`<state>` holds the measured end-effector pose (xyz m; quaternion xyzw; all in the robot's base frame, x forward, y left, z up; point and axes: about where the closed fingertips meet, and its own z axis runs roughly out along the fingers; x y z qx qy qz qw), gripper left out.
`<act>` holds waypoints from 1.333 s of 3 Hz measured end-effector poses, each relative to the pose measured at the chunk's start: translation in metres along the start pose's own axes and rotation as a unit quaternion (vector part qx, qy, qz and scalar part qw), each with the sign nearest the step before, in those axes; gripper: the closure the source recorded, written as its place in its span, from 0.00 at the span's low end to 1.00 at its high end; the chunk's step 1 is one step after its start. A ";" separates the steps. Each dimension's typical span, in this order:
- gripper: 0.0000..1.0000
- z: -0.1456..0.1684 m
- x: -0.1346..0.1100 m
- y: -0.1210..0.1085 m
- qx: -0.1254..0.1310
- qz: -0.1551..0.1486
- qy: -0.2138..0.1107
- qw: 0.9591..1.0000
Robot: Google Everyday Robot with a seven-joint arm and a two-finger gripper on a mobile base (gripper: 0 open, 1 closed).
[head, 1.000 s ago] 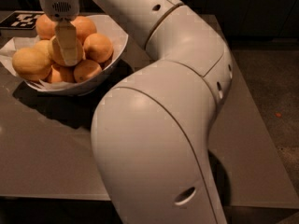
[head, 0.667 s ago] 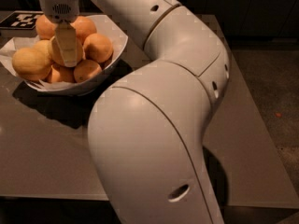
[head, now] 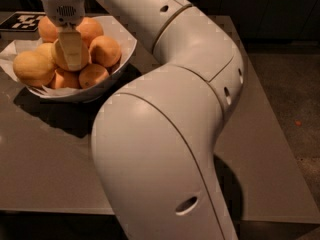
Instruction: Pick orange from white bowl
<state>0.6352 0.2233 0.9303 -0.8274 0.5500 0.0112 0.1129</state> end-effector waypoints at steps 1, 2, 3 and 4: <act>0.59 0.000 0.000 0.000 0.000 0.000 0.000 1.000; 0.82 0.000 0.000 0.000 0.000 0.000 0.000 1.000; 1.00 -0.019 -0.002 0.003 0.040 -0.010 -0.010 0.999; 1.00 -0.057 -0.001 0.027 0.102 -0.021 -0.030 0.994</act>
Offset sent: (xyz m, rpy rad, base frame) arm 0.0000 0.0000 0.0000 0.0000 0.0000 0.0000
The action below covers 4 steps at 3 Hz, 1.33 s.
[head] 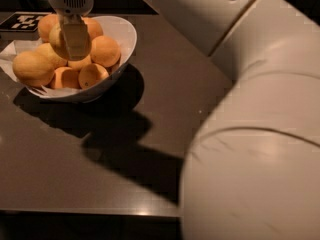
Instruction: Pick orange from white bowl
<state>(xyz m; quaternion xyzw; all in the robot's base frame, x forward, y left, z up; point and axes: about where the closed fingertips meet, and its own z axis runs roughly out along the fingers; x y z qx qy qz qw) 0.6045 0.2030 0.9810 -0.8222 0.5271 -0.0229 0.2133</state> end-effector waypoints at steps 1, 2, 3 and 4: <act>1.00 -0.030 -0.004 0.019 0.036 -0.017 -0.021 0.999; 1.00 -0.052 -0.004 0.048 0.053 -0.020 -0.035 0.998; 1.00 -0.071 -0.004 0.082 0.072 -0.015 -0.049 0.996; 1.00 -0.069 -0.002 0.086 0.070 -0.014 -0.046 0.996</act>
Offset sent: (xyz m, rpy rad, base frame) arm -0.0930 -0.0535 0.0350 0.1299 -0.0996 0.0532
